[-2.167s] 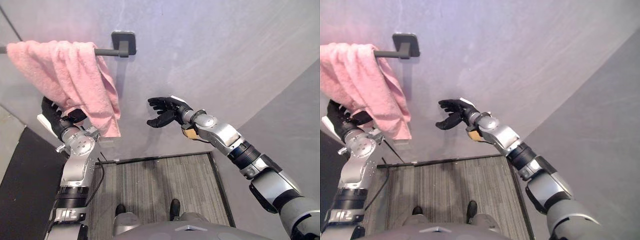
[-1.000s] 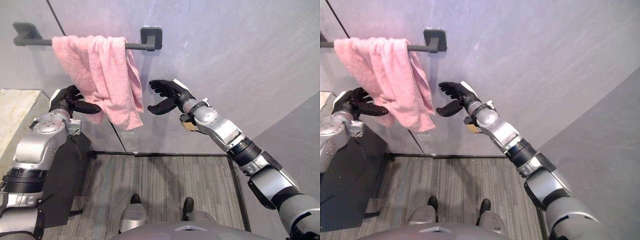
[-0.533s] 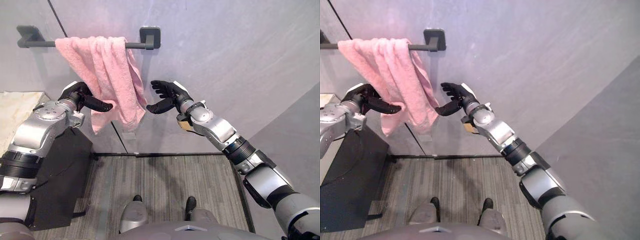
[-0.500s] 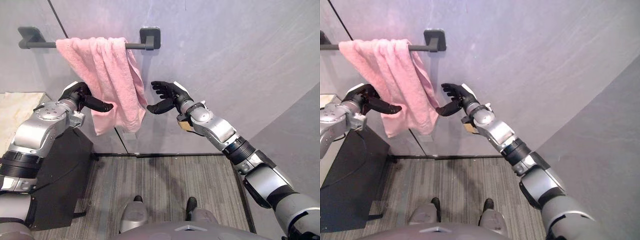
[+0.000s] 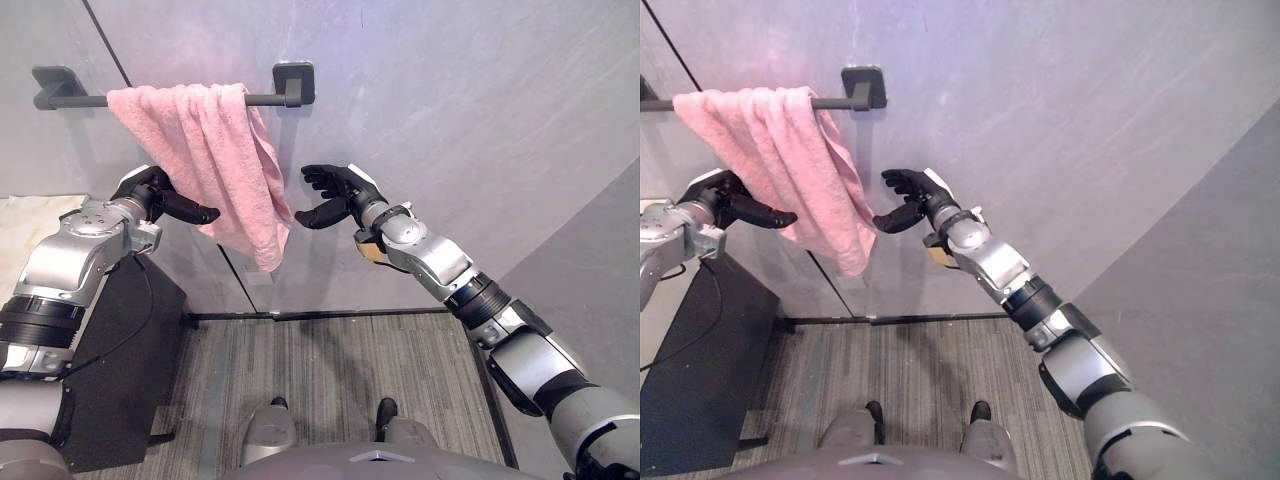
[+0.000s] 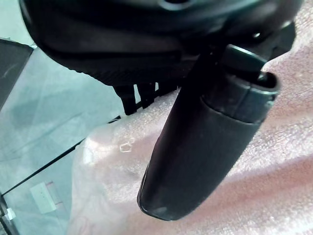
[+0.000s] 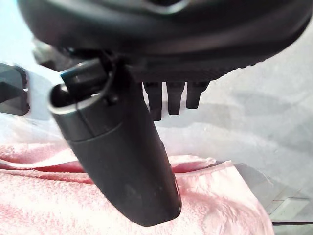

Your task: Organize the bathroom.

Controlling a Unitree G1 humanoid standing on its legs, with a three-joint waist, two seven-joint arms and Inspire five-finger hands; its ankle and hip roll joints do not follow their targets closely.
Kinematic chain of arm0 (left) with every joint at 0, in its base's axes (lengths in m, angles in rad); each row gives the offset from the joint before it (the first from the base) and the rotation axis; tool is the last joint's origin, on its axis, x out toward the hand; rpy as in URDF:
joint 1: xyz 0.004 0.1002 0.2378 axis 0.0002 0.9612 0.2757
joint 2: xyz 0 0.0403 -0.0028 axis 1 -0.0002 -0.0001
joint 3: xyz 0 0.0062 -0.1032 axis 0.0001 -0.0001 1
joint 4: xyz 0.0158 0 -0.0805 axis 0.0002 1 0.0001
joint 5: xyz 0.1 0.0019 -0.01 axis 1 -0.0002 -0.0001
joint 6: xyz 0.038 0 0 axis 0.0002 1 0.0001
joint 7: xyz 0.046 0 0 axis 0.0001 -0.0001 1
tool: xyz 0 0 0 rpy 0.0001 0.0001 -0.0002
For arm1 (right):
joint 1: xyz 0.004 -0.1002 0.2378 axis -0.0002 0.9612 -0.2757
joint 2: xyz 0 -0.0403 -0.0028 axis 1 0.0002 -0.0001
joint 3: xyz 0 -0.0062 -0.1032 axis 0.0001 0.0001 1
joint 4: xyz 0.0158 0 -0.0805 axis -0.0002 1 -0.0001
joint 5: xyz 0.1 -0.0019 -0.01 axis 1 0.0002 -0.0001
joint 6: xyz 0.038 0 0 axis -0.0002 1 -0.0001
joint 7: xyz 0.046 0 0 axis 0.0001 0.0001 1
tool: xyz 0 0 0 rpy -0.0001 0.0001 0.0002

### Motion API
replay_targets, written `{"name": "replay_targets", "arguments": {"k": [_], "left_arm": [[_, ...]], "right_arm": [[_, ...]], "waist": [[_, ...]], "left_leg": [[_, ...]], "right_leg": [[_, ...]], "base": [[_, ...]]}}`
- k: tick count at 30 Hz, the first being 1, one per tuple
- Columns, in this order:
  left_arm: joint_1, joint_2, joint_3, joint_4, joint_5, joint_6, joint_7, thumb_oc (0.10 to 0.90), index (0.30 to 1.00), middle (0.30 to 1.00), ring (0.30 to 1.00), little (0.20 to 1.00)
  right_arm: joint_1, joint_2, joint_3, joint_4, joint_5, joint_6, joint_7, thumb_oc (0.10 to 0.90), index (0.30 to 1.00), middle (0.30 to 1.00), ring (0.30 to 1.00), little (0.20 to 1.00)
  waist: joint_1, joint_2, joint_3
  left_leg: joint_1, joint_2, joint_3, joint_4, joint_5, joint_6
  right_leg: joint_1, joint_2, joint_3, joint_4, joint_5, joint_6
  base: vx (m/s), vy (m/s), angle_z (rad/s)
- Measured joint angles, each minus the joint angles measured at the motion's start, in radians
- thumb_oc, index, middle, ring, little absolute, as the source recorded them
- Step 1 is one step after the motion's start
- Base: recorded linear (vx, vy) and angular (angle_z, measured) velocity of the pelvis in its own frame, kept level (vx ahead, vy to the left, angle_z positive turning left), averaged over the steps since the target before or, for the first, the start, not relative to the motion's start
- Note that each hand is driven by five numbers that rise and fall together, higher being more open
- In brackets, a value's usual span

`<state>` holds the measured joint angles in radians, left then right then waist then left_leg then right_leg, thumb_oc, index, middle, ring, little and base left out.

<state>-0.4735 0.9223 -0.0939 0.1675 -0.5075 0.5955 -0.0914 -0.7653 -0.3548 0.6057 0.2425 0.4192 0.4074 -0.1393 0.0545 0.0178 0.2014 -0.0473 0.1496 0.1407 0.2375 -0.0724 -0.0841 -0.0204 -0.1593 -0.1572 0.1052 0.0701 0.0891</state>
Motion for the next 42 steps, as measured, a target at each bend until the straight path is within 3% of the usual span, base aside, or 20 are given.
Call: {"name": "replay_targets", "arguments": {"k": [5,12,18,19,22,23,24,25,26,31,36,37,38,39,42], "left_arm": [[-0.015,0.0,0.0,0.092,0.006,-0.05,0.019,0.8,0.9,0.9,0.9,0.9],[-0.031,0.0,0.001,0.128,0.008,-0.058,0.0,0.8,0.9,0.9,0.9,0.9],[-0.032,-0.001,-0.011,0.127,0.005,-0.057,-0.017,0.8,0.9,0.9,0.9,0.9],[-0.032,-0.001,-0.012,0.127,0.002,-0.054,-0.027,0.8,0.9,0.9,0.9,0.9],[-0.032,0.014,-0.011,0.129,0.004,-0.045,-0.032,0.8,0.9,0.9,0.9,0.9],[-0.029,0.023,0.011,0.152,0.016,-0.045,-0.028,0.8,0.9,0.9,0.9,0.9],[-0.03,0.037,0.01,0.157,0.017,-0.049,-0.022,0.8,0.9,0.9,0.9,0.9],[-0.031,0.051,0.008,0.157,0.016,-0.05,-0.021,0.8,0.9,0.9,0.9,0.9],[-0.031,0.062,-0.018,0.151,0.003,-0.06,-0.013,0.8,0.9,0.9,0.9,0.9],[-0.063,0.063,-0.06,0.154,-0.036,-0.08,0.044,0.8,0.9,0.9,0.9,0.9],[-0.071,0.057,-0.066,0.169,-0.04,-0.08,0.047,0.8,0.9,0.9,0.9,0.9],[-0.094,0.059,-0.066,0.206,-0.04,-0.089,0.039,0.8,0.9,0.9,0.9,0.9],[-0.124,0.057,-0.067,0.23,-0.04,-0.091,0.034,0.8,0.9,0.9,0.9,0.9],[-0.128,0.056,-0.071,0.235,-0.041,-0.095,0.027,0.8,0.9,0.9,0.9,0.9],[-0.125,0.076,-0.07,0.238,-0.04,-0.096,0.005,0.8,0.9,0.9,0.9,0.9]], "right_arm": [[0.0,0.0,0.002,0.002,0.028,0.0,-0.001,0.8,0.9,0.9,0.9,0.9],[0.0,-0.002,0.003,0.002,0.028,0.0,-0.002,0.8,0.9,0.9,0.9,0.9],[-0.002,0.001,0.005,0.034,0.027,0.0,-0.004,0.8,0.9,0.9,0.9,0.9],[-0.002,0.001,0.005,0.037,0.025,0.0,-0.004,0.8,0.9,0.9,0.9,0.9],[-0.005,0.004,0.004,0.038,0.027,0.0,0.005,0.8,0.9,0.9,0.9,0.9],[-0.003,0.008,0.009,0.012,0.039,0.01,0.008,0.8,0.9,0.9,0.9,0.9],[-0.003,0.009,0.016,0.0,0.039,0.014,0.006,0.8,0.9,0.9,0.9,0.9],[-0.005,0.009,0.019,-0.007,0.039,0.017,0.005,0.8,0.9,0.9,0.9,0.9],[-0.003,0.005,0.013,-0.007,0.031,0.017,0.006,0.8,0.9,0.9,0.9,0.9],[-0.009,-0.032,0.005,0.043,0.02,0.008,0.06,0.8,0.9,0.9,0.9,0.9],[-0.011,-0.05,0.012,0.154,0.021,0.008,0.065,0.8,0.9,0.9,0.9,0.9],[-0.027,-0.046,0.014,0.171,0.022,0.007,0.066,0.8,0.9,0.9,0.9,0.9],[-0.045,-0.047,0.013,0.182,0.024,0.007,0.066,0.8,0.9,0.9,0.9,0.9],[-0.047,-0.049,0.012,0.181,0.027,0.003,0.062,0.8,0.9,0.9,0.9,0.9],[-0.059,-0.035,0.008,0.178,0.032,-0.009,0.06,0.8,0.9,0.9,0.9,0.9]], "waist": [[-0.008,0.001,-0.001],[-0.007,0.001,-0.001],[-0.011,0.0,-0.001],[-0.009,-0.002,-0.002],[0.035,0.002,-0.001],[0.044,0.018,0.006],[0.037,0.018,0.009],[0.028,0.0,0.006],[0.019,-0.008,0.009],[-0.003,0.018,0.019],[-0.004,0.019,0.02],[0.005,0.01,0.033],[0.002,-0.006,0.053],[0.0,-0.012,0.058],[0.005,-0.011,0.058]], "left_leg": [[-0.003,0.0,0.004,0.003,-0.005,0.0],[-0.01,-0.001,0.017,0.026,-0.014,0.012],[-0.015,-0.037,0.029,0.06,-0.04,0.036],[-0.012,-0.056,0.049,0.06,-0.043,0.041],[0.002,-0.051,0.142,0.049,-0.036,0.068],[0.006,-0.01,0.148,0.051,-0.039,0.067],[0.004,-0.003,0.136,0.039,-0.034,0.069],[0.001,-0.01,0.132,0.034,-0.028,0.065],[-0.007,-0.021,0.132,0.041,-0.021,0.046],[-0.072,-0.015,0.104,0.013,0.025,0.028],[-0.072,0.01,0.095,0.038,0.025,0.008],[-0.121,0.022,0.032,0.17,0.032,-0.047],[-0.195,0.016,-0.038,0.316,0.063,-0.09],[-0.246,0.02,-0.075,0.39,0.091,-0.089],[-0.247,0.038,-0.069,0.328,0.036,-0.012]], "right_leg": [[-0.003,0.0,0.003,-0.001,-0.001,0.0],[-0.006,-0.004,0.009,-0.001,-0.001,0.0],[-0.014,-0.047,0.017,0.014,-0.003,0.019],[-0.037,-0.071,0.001,0.018,-0.005,0.024],[-0.064,-0.158,-0.201,0.054,-0.039,-0.003],[-0.105,-0.076,-0.132,0.196,-0.094,0.032],[-0.113,-0.022,-0.085,0.228,-0.121,0.022],[-0.109,0.004,-0.078,0.224,-0.124,0.02],[-0.098,0.008,-0.105,0.203,-0.141,-0.032],[-0.127,0.048,-0.086,0.15,-0.096,-0.04],[-0.116,0.071,-0.088,0.163,-0.112,-0.068],[-0.129,0.091,-0.067,0.217,-0.157,-0.105],[-0.144,0.081,-0.043,0.26,-0.171,-0.12],[-0.137,0.072,-0.049,0.26,-0.176,-0.125],[-0.129,0.072,-0.069,0.207,-0.143,-0.121]], "base": [[0.0,0.011,-0.01],[0.01,0.069,-0.03],[0.01,0.127,-0.06],[-0.03,0.092,-0.33],[-0.01,0.037,-0.78],[0.01,-0.019,-0.67],[-0.04,-0.017,-0.29],[-0.13,-0.02,0.23],[-0.13,-0.019,0.21],[-0.01,-0.033,0.12],[0.06,-0.049,0.05],[0.02,-0.008,0.13],[0.02,0.063,0.18],[0.05,0.141,0.08],[0.03,0.274,-0.09]]}}
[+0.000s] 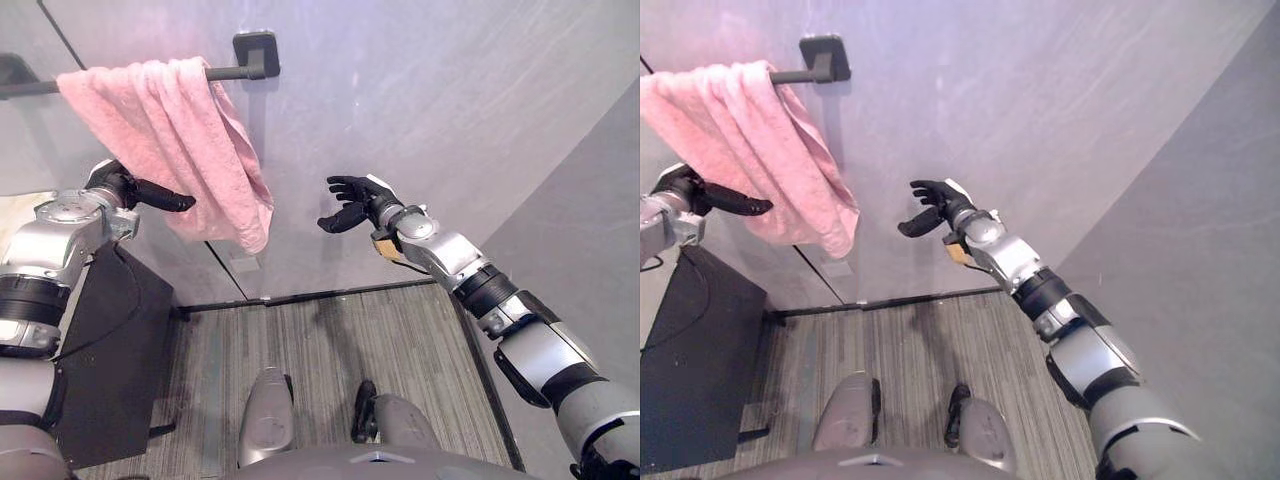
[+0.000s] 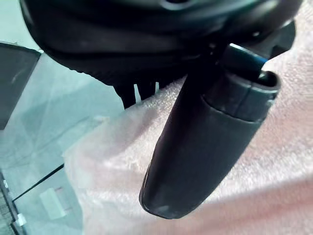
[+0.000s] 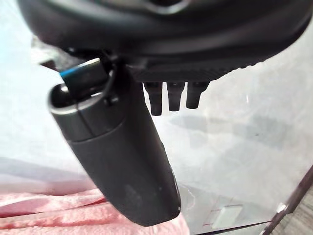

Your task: Organize the bathroom.

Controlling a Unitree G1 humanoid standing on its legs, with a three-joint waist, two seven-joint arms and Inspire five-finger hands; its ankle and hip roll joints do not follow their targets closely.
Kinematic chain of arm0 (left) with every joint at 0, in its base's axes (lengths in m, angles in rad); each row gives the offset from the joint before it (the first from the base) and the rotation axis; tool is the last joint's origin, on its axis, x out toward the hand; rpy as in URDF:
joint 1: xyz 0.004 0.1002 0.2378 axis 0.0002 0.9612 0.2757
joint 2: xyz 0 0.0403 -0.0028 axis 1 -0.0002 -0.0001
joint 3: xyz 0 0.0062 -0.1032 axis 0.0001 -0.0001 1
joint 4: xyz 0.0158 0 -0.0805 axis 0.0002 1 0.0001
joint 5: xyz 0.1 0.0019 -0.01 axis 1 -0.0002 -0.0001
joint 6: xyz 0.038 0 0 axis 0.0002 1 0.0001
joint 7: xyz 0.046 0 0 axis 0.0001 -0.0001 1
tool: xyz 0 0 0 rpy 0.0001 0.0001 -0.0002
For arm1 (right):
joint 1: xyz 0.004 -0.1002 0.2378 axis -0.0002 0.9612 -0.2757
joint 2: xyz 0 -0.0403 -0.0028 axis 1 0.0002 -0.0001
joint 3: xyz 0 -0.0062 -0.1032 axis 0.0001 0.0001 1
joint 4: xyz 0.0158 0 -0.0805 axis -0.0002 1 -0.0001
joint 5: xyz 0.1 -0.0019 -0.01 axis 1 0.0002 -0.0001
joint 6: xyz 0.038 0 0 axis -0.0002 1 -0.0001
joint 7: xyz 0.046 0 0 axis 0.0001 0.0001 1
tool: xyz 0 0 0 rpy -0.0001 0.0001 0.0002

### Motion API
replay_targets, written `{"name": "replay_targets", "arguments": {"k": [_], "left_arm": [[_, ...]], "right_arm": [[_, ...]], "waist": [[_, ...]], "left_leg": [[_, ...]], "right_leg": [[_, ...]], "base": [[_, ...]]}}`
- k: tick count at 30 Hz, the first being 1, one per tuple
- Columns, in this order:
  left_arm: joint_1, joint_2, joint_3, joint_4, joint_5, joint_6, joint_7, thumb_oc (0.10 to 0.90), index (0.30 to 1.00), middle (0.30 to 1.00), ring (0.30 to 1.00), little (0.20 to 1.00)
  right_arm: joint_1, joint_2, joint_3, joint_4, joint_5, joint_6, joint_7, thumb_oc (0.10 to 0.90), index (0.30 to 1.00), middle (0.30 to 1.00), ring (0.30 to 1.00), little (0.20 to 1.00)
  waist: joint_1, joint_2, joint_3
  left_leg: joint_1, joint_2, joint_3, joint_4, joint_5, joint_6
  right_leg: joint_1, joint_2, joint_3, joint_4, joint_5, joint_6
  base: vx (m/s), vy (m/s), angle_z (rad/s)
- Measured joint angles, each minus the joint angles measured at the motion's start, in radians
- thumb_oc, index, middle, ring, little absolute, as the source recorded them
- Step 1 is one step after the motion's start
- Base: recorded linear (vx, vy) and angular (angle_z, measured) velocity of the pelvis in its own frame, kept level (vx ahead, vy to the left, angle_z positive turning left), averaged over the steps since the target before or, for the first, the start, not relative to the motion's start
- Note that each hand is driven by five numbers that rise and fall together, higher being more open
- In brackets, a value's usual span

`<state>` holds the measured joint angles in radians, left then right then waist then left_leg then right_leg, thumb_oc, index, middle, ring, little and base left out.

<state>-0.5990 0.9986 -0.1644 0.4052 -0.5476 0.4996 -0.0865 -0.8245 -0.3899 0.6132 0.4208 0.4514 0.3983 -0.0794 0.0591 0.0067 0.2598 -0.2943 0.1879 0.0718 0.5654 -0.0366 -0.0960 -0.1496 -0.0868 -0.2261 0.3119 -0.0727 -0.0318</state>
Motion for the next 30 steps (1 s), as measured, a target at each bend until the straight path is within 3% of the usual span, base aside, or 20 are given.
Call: {"name": "replay_targets", "arguments": {"k": [1,2,3,4,5,12,22,27,30], "left_arm": [[0.0,0.014,0.0,0.0,-0.001,0.0,-0.002,0.8,0.9,0.9,0.9,0.9],[-0.005,0.026,-0.001,0.0,-0.004,-0.003,-0.005,0.8,0.9,0.9,0.9,0.9],[-0.005,0.026,-0.001,0.0,-0.004,-0.003,-0.005,0.8,0.9,0.9,0.9,0.9],[-0.007,0.023,-0.003,0.0,-0.014,-0.009,-0.006,0.8,0.9,0.9,0.9,0.9],[-0.017,0.016,-0.006,-0.015,-0.045,-0.024,-0.015,0.8,0.9,0.9,0.9,0.9],[-0.017,0.014,-0.029,-0.033,-0.081,-0.02,-0.057,0.8,0.9,0.9,0.9,0.9],[-0.019,0.019,-0.029,0.021,-0.069,-0.02,-0.04,0.8,0.9,0.9,0.9,0.9],[-0.053,0.019,-0.044,0.057,-0.071,-0.012,-0.037,0.8,0.9,0.9,0.9,0.9],[-0.066,0.019,-0.05,0.064,-0.071,0.009,-0.047,0.8,0.9,0.9,0.9,0.9]], "right_arm": [[-0.008,0.013,0.0,-0.003,-0.003,0.0,-0.005,0.8,0.9,0.9,0.9,0.9],[-0.015,0.01,-0.004,-0.014,-0.003,-0.002,-0.019,0.8,0.9,0.9,0.9,0.9],[-0.015,0.01,-0.004,-0.014,-0.003,-0.002,-0.019,0.8,0.9,0.9,0.9,0.9],[-0.015,-0.002,-0.005,-0.017,-0.003,-0.002,-0.019,0.8,0.9,0.9,0.9,0.9],[-0.014,-0.023,-0.014,-0.023,-0.004,-0.003,-0.022,0.8,0.9,0.9,0.9,0.9],[-0.018,-0.026,-0.011,-0.027,0.0,0.004,-0.015,0.8,0.9,0.9,0.9,0.9],[-0.037,0.041,0.007,-0.105,0.26,0.002,-0.027,0.8,0.9,0.9,0.9,0.9],[-0.039,0.089,0.019,-0.133,0.264,-0.024,-0.037,0.8,0.9,0.9,0.9,0.9],[-0.039,0.083,0.02,-0.147,0.217,-0.086,-0.039,0.8,0.9,0.9,0.9,0.9]], "waist": [[-0.007,0.002,0.0],[-0.018,0.014,0.006],[-0.018,0.014,0.006],[-0.03,0.03,0.007],[-0.037,0.018,0.017],[-0.023,0.018,0.018],[-0.023,0.018,0.017],[-0.022,0.014,0.014],[-0.021,0.012,0.013]], "left_leg": [[0.038,-0.008,0.023,-0.081,-0.025,0.017],[0.139,-0.033,0.056,-0.238,-0.041,0.023],[0.139,-0.033,0.056,-0.238,-0.041,0.023],[0.2,-0.036,0.084,-0.304,-0.04,0.019],[0.238,-0.073,0.129,-0.395,0.012,0.009],[0.273,-0.104,0.168,-0.397,-0.003,0.039],[0.288,-0.061,0.174,-0.393,-0.005,0.022],[0.292,-0.051,0.173,-0.393,-0.001,0.016],[0.3,-0.052,0.176,-0.392,-0.005,0.014]], "right_leg": [[-0.006,-0.002,-0.001,-0.023,0.02,0.008],[-0.016,-0.019,-0.002,-0.038,0.032,0.017],[-0.016,-0.019,-0.002,-0.038,0.032,0.017],[-0.017,-0.021,-0.003,-0.038,0.037,0.027],[-0.019,-0.058,0.009,-0.054,0.053,0.056],[0.065,-0.076,0.025,-0.192,0.143,0.097],[0.089,-0.026,0.037,-0.229,0.158,0.072],[0.092,-0.014,0.036,-0.23,0.161,0.07],[0.1,-0.016,0.039,-0.234,0.161,0.069]], "base": [[0.0,0.306,0.0],[0.0,0.183,0.0],[0.0,0.148,0.19],[0.01,0.078,0.35],[0.03,0.099,0.27],[0.06,0.033,-0.04],[0.02,0.003,-0.08],[0.04,0.009,-0.01],[0.05,0.015,-0.02]]}}
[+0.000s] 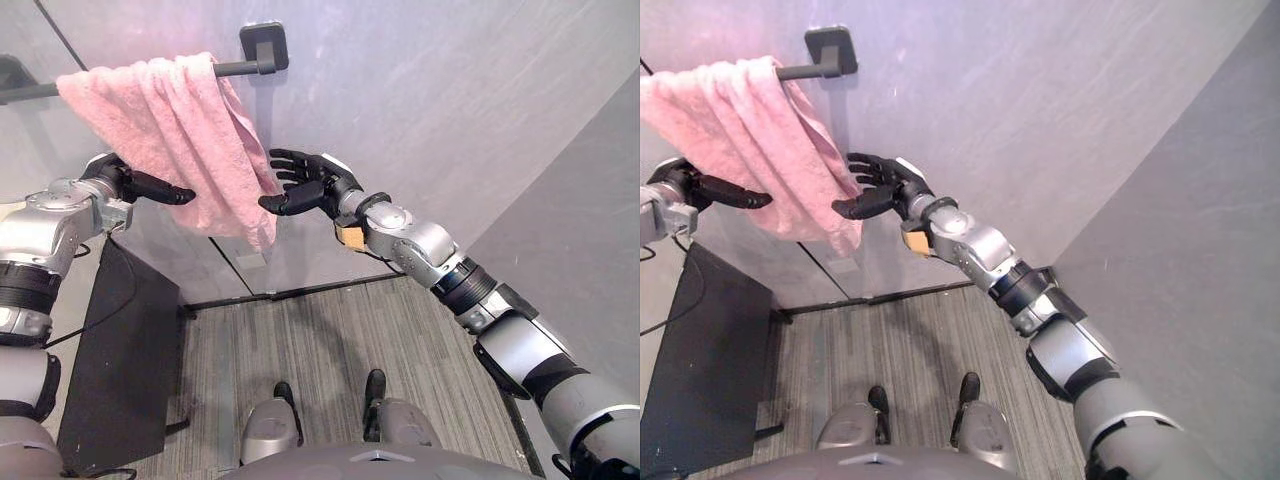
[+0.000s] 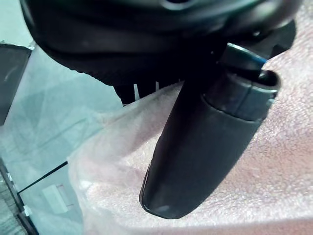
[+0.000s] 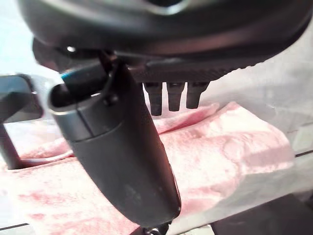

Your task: Organize the bathroom.

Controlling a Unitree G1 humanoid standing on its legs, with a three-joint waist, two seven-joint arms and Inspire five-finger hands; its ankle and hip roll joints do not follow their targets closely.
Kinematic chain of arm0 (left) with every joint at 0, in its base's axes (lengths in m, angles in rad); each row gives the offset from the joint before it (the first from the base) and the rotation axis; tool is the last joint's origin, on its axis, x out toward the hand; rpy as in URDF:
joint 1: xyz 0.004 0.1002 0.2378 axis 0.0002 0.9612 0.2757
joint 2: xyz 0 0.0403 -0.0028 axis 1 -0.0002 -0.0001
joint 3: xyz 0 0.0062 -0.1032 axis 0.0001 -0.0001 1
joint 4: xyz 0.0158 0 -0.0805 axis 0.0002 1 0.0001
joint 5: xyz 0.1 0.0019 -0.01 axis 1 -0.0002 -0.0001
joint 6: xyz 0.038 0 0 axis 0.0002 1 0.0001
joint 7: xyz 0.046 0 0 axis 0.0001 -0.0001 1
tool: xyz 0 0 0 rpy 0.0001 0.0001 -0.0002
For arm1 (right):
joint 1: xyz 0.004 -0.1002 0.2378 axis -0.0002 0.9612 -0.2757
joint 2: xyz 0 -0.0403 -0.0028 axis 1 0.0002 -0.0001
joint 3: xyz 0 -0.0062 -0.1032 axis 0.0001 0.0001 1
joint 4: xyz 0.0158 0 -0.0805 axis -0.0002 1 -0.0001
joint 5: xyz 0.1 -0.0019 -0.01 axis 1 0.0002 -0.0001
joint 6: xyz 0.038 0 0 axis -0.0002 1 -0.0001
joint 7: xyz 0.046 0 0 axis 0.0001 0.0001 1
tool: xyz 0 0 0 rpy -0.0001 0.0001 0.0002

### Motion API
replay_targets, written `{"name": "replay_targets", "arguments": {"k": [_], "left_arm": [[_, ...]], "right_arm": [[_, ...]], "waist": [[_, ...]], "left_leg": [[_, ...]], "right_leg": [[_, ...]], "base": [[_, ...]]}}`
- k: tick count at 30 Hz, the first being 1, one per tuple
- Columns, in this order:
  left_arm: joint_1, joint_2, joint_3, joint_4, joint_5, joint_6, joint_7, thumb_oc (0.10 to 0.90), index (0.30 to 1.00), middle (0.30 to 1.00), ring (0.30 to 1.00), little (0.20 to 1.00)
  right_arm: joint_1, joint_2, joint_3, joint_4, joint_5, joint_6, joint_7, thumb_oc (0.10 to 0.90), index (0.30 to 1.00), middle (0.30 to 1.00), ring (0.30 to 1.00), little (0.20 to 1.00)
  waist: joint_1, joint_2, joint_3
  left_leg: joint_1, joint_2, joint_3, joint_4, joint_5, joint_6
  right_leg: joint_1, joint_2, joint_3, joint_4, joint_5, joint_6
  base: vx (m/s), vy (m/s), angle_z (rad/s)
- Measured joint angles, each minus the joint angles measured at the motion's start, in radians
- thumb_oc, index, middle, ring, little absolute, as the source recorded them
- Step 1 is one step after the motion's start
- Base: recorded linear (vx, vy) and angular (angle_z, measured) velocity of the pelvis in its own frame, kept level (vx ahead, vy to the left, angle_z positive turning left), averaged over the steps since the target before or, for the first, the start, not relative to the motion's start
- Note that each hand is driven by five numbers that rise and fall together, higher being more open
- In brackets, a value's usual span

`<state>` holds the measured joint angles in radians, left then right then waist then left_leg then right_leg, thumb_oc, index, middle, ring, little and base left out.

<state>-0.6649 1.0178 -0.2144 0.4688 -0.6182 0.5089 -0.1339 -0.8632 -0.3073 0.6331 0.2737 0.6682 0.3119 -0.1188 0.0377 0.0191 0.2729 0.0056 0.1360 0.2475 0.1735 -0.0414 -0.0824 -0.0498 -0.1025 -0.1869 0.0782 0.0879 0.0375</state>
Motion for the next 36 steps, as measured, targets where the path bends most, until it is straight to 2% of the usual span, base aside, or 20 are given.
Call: {"name": "replay_targets", "arguments": {"k": [2,5,9,15,23,28,36], "left_arm": [[0.0,0.0,0.0,0.0,0.0,0.0,-0.001,0.8,0.9,0.9,0.9,0.9],[0.002,0.0,0.0,0.006,0.001,0.0,0.0,0.8,0.9,0.9,0.9,0.9],[0.005,-0.002,0.0,0.012,0.001,0.001,0.001,0.8,0.9,0.9,0.9,0.9],[0.01,-0.031,0.002,0.035,0.001,0.001,0.022,0.8,0.9,0.9,0.9,0.9],[0.014,-0.039,0.002,0.04,0.001,0.0,0.041,0.8,0.9,0.9,0.9,0.9],[0.015,-0.041,0.002,0.04,0.0,-0.001,0.048,0.8,0.9,0.9,0.9,0.9],[0.014,-0.045,0.002,0.043,-0.003,-0.005,0.06,0.8,0.9,0.9,0.9,0.9]], "right_arm": [[0.0,-0.009,-0.004,-0.039,-0.061,-0.041,-0.003,0.8,0.9,0.9,0.9,0.9],[0.0,-0.014,-0.01,-0.125,-0.154,-0.05,-0.019,0.8,0.9,0.9,0.9,0.9],[0.0,-0.009,-0.021,-0.202,-0.192,-0.066,-0.027,0.8,0.9,0.9,0.9,0.9],[0.0,-0.004,-0.017,-0.221,-0.19,-0.06,-0.029,0.8,0.9,0.9,0.9,0.9],[0.0,-0.005,0.011,-0.219,-0.175,-0.041,-0.065,0.8,0.9,0.9,0.9,0.9],[0.0,0.001,0.039,-0.184,-0.171,-0.017,-0.069,0.8,0.9,0.9,0.9,0.9],[0.01,0.006,0.066,-0.081,-0.19,-0.013,-0.071,0.8,0.9,0.9,0.9,0.9]], "waist": [[0.0,0.001,-0.001],[-0.001,0.003,-0.003],[-0.005,0.006,-0.006],[-0.011,0.018,-0.036],[-0.015,0.023,-0.039],[-0.015,0.023,-0.039],[-0.018,0.028,-0.036]], "left_leg": [[0.0,0.0,0.001,0.0,-0.001,0.0],[0.0,-0.001,0.001,0.0,-0.001,0.001],[-0.001,0.0,0.002,0.001,-0.001,0.001],[-0.024,0.002,0.0,0.019,-0.013,0.009],[-0.032,0.008,0.0,0.034,-0.017,0.003],[-0.033,0.009,0.0,0.035,-0.017,0.003],[-0.037,0.009,0.0,0.038,-0.017,0.004]], "right_leg": [[0.0,0.0,0.001,-0.001,0.0,0.0],[-0.001,0.0,0.002,-0.001,0.001,0.0],[-0.001,0.0,0.003,-0.001,0.001,-0.001],[-0.012,-0.001,0.002,-0.001,0.006,-0.007],[-0.016,0.001,0.001,0.007,0.007,-0.008],[-0.016,0.001,0.001,0.008,0.007,-0.008],[-0.02,0.0,0.0,0.012,0.006,-0.009]], "base": [[0.05,0.036,-0.01],[0.02,0.027,0.0],[0.0,0.0,0.0],[0.01,0.002,0.0],[0.0,0.0,0.0],[0.0,0.0,0.0],[0.0,0.0,0.0]]}}
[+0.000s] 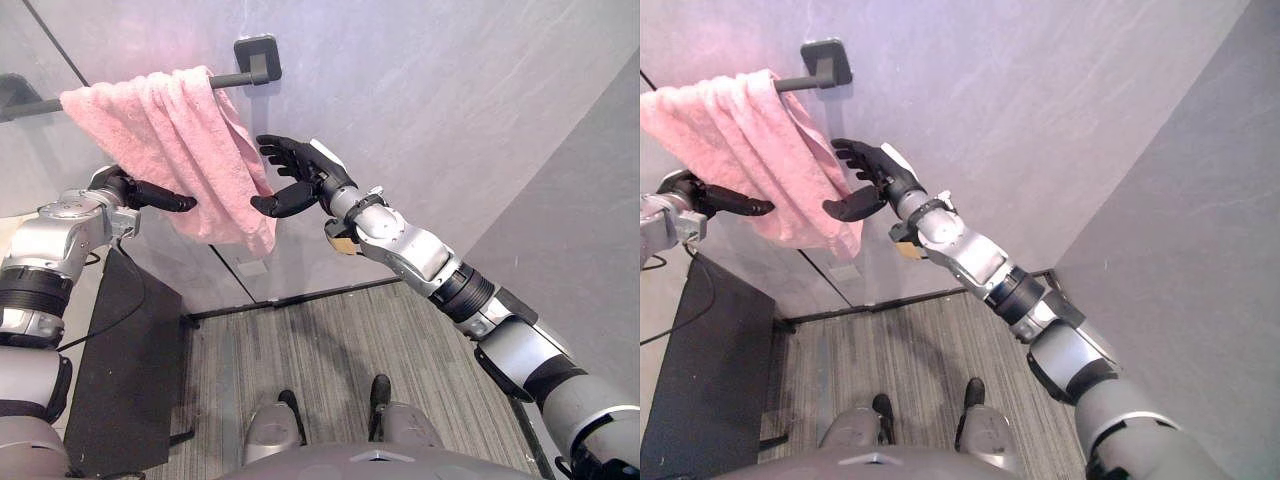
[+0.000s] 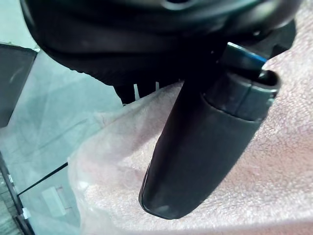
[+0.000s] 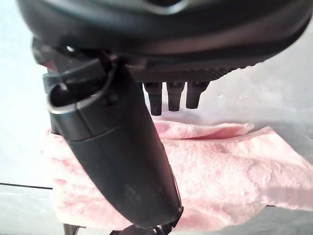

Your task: Organize the bathroom.

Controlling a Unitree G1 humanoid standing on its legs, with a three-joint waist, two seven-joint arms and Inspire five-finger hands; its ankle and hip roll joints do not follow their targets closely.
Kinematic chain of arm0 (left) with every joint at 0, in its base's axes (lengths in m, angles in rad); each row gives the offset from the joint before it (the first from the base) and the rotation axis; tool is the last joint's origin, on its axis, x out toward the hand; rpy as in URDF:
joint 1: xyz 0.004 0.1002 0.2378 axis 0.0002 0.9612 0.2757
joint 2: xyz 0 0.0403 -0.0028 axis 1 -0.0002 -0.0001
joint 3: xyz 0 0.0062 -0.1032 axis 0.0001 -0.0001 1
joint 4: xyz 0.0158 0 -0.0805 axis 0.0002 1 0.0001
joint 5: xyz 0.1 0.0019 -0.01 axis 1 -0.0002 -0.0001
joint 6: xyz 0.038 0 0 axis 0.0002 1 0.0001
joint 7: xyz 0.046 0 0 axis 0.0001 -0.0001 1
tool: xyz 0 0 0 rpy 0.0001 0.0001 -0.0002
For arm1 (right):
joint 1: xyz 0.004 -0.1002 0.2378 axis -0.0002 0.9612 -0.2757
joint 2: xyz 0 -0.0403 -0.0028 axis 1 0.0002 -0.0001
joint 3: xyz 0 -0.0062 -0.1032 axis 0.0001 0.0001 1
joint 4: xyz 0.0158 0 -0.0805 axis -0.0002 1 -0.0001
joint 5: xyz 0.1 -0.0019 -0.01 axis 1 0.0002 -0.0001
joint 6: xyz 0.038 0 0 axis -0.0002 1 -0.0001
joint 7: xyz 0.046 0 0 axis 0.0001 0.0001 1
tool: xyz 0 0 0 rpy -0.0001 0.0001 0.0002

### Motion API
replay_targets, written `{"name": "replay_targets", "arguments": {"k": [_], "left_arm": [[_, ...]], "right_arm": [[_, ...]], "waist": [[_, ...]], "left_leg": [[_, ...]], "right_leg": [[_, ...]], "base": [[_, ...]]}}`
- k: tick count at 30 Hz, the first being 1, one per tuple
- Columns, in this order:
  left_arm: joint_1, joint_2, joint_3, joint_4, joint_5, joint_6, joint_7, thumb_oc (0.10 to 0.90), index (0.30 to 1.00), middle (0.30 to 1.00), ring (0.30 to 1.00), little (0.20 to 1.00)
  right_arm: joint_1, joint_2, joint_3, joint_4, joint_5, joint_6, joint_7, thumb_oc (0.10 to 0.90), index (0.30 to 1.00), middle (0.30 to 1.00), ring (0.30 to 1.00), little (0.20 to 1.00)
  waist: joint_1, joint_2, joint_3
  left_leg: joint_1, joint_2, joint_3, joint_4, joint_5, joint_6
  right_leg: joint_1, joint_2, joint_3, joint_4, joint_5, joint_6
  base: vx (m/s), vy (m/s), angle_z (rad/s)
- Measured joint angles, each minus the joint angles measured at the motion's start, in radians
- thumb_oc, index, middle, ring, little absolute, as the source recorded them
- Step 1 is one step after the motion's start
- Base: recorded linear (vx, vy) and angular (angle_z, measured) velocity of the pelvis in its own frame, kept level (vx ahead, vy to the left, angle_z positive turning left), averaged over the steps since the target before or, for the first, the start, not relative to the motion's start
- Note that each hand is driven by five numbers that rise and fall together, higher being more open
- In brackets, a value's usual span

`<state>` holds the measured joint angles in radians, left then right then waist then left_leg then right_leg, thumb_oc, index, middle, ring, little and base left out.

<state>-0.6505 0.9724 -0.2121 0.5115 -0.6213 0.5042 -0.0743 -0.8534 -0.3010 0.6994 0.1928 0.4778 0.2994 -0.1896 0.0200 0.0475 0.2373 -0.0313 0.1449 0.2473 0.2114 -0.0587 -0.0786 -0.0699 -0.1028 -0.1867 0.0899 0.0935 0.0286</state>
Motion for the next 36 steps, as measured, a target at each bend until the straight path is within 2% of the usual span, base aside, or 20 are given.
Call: {"name": "replay_targets", "arguments": {"k": [6,13,22,27,36], "left_arm": [[0.0,-0.004,0.0,0.01,0.0,-0.016,0.001,0.8,0.9,0.9,0.9,0.9],[0.0,-0.027,0.0,0.033,-0.007,-0.063,0.024,0.8,0.9,0.9,0.9,0.9],[-0.001,-0.066,0.0,0.024,-0.081,-0.088,0.146,0.8,0.9,0.9,0.9,0.9],[-0.004,-0.086,0.0,-0.011,-0.132,-0.088,0.244,0.8,0.9,0.9,0.9,0.9],[-0.016,-0.096,0.001,-0.055,-0.163,-0.091,0.302,0.8,0.9,0.9,0.9,0.9]], "right_arm": [[0.001,-0.011,-0.001,0.002,-0.005,0.0,-0.016,0.8,0.9,0.9,0.9,0.9],[0.0,-0.02,-0.001,0.003,-0.051,-0.004,-0.032,0.8,0.9,0.9,0.9,0.9],[-0.008,-0.056,-0.012,0.049,-0.071,-0.032,-0.079,0.8,0.9,0.9,0.9,0.9],[-0.016,-0.054,-0.044,0.12,-0.029,-0.066,-0.124,0.8,0.9,0.9,0.9,0.9],[-0.024,-0.042,-0.057,0.164,0.051,-0.095,-0.145,0.8,0.9,0.9,0.9,0.9]], "waist": [[0.0,0.007,0.003],[0.0,0.015,0.007],[0.006,0.016,0.01],[0.007,0.002,0.019],[0.017,-0.032,0.04]], "left_leg": [[-0.006,0.0,-0.001,0.002,0.0,0.0],[-0.027,0.0,-0.008,0.014,0.0,0.001],[-0.04,0.001,-0.015,0.012,0.0,0.0],[-0.046,0.003,-0.024,0.013,0.005,-0.003],[-0.047,0.004,-0.026,0.019,0.007,-0.001]], "right_leg": [[-0.005,0.0,0.0,0.003,0.0,0.0],[-0.023,-0.002,-0.001,0.013,0.0,0.0],[-0.034,0.0,-0.005,0.013,-0.001,-0.001],[-0.035,0.002,-0.013,0.012,-0.003,-0.002],[-0.032,0.002,-0.013,0.013,-0.001,0.0]], "base": [[0.0,0.0,0.0],[0.0,0.002,0.0],[0.01,-0.006,0.01],[0.03,-0.014,0.04],[0.01,-0.003,0.0]]}}
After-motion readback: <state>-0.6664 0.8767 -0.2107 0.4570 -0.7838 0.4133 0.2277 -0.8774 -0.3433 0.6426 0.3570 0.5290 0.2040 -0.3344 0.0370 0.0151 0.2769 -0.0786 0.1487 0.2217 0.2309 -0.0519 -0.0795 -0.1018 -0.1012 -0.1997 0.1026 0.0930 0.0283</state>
